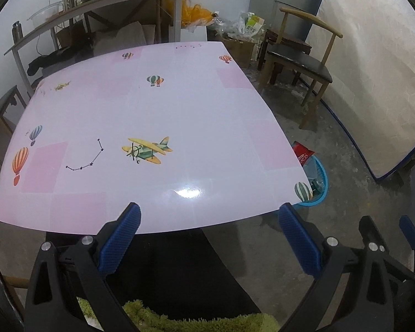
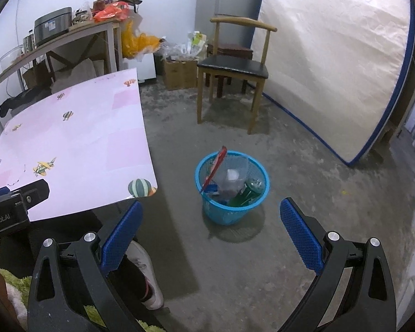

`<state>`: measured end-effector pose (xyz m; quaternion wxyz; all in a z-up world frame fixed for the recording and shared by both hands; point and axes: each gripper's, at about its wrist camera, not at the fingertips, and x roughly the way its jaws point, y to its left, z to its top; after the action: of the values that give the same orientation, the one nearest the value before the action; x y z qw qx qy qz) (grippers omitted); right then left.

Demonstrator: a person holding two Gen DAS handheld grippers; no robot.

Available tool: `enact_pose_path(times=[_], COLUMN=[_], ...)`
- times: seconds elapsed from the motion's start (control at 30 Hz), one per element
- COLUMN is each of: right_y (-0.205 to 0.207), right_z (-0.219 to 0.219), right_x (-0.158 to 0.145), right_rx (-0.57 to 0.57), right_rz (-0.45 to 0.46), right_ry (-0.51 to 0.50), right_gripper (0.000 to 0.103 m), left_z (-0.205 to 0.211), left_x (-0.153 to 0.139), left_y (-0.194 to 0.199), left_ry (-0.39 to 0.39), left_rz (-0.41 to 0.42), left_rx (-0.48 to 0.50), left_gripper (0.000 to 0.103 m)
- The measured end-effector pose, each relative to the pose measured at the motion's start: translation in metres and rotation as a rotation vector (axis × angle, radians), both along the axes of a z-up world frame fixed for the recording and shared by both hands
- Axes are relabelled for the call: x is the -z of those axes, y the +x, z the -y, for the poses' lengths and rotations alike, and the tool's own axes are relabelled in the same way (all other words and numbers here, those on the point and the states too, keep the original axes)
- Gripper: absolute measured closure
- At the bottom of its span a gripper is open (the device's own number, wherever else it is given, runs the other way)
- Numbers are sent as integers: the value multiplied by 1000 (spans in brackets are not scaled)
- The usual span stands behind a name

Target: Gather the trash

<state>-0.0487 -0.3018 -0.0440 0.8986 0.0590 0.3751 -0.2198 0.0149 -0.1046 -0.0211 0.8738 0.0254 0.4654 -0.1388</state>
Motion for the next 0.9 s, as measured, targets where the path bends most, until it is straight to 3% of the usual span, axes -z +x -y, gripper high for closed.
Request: enact_pose_path(times=[0.9], right_y=[-13], right_z=[11], right_x=[3], right_rx=[71], right_rz=[13], right_ry=[18], right_gripper=[8], left_z=[14], left_x=[-15], left_y=[-3], left_ry=[57], left_rz=[88], left_rx=[23], left_gripper=[5])
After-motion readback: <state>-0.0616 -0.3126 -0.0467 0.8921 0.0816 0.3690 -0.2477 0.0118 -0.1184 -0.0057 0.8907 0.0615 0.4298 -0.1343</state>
